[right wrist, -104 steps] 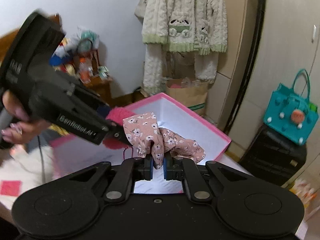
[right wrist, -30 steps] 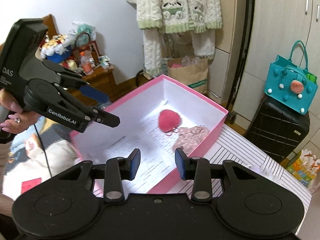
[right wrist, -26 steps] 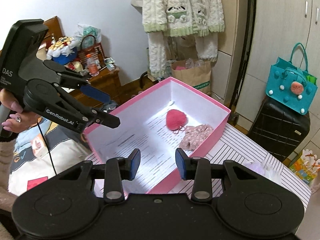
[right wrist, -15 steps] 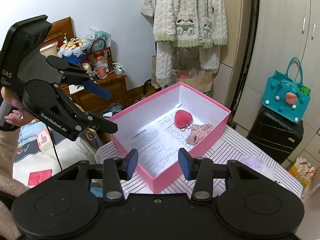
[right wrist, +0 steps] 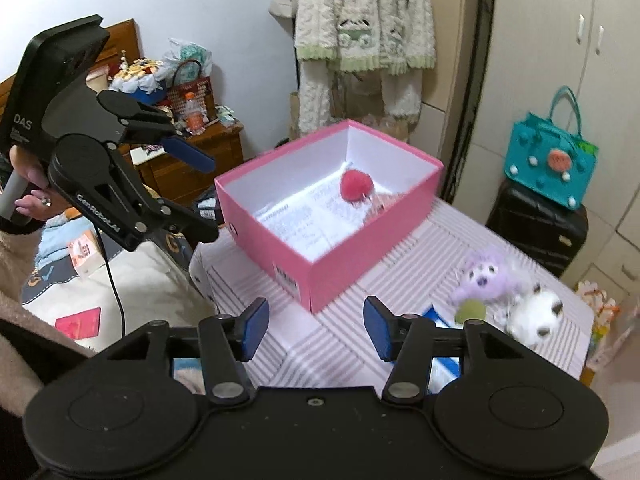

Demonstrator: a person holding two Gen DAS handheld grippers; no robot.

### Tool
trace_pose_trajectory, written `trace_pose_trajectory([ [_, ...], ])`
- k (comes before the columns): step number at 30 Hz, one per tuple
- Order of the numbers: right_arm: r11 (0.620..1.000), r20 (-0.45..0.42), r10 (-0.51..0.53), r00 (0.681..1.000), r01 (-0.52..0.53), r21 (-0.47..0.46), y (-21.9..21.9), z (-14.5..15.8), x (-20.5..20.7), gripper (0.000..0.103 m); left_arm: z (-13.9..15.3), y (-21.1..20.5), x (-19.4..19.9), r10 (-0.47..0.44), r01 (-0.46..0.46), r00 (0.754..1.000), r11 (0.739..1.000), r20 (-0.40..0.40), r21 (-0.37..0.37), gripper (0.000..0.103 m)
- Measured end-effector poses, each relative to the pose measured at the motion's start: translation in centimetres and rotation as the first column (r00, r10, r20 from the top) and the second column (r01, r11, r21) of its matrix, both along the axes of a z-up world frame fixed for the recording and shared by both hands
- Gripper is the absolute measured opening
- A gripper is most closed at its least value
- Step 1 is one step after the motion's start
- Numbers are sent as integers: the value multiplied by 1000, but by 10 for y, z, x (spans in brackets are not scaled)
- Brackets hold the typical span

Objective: Organize soft objects
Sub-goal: 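Move the left gripper back to the blue wet-wipes pack, then grasp the blue wet-wipes pack with the left gripper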

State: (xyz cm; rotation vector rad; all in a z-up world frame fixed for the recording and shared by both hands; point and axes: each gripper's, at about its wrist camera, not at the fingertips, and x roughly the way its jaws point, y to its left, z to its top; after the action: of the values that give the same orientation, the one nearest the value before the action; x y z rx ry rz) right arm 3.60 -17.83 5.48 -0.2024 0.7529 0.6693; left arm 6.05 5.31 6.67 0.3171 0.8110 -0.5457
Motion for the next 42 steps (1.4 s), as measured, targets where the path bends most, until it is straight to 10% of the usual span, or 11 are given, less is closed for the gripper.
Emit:
trace_pose_trajectory([
  [23,958,-72,-246,967,254,136,-84,-117,-22,60,-66,-67,-15,-141,144,990,978,27,-149,83],
  [34,900,90,-401,912,374,223,-103,-178,-2,61,-110,-124,15,-38,55,996,978,85,-199,79],
  [42,876,31,-444,896,427,223,-111,-197,26,64,-136,-153,47,9,5,997,985,78,-174,67],
])
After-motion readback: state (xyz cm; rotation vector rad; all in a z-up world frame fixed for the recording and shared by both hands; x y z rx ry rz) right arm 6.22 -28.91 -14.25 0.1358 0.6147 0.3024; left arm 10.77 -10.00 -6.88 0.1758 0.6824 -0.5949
